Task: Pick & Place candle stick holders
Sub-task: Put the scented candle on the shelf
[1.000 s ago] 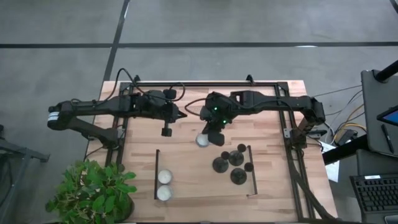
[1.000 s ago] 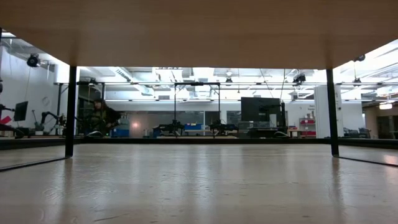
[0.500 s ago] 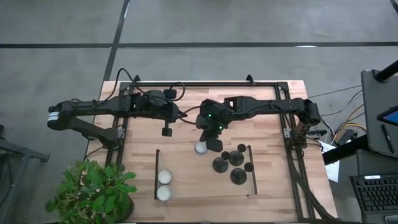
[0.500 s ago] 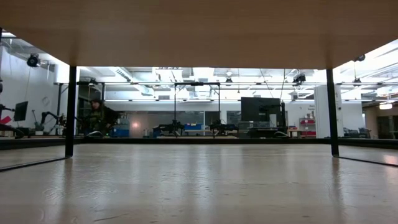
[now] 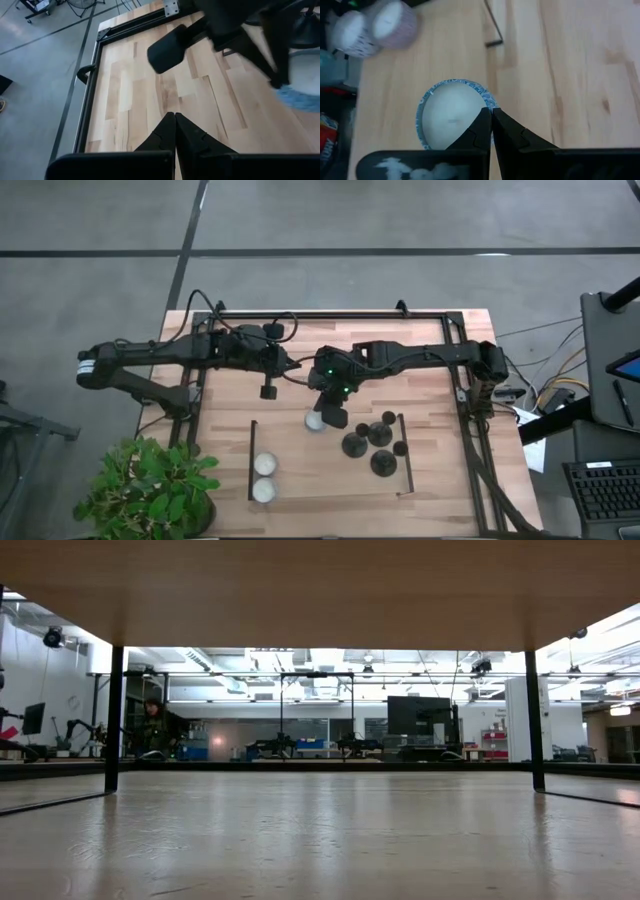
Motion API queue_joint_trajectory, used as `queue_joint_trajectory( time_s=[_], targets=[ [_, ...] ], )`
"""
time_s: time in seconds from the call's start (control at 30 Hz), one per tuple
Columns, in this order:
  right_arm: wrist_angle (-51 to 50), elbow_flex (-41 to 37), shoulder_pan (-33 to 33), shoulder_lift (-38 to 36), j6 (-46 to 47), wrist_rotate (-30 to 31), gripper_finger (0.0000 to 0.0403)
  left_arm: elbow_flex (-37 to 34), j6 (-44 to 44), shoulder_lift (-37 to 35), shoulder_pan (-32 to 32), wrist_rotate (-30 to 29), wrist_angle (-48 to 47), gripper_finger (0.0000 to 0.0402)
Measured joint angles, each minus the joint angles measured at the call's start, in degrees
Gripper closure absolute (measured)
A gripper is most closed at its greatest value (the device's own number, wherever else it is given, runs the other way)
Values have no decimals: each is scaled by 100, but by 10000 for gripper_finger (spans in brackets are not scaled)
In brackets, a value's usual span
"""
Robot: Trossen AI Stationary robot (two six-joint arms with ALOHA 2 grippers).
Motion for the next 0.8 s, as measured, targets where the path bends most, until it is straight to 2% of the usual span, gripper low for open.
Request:
queue_joint_trajectory(
  time_s=[0.8],
  targets=[
    [64,-48,350,4,-221,42,394,-11,-5,0,-2,19,-3,401]
  ],
)
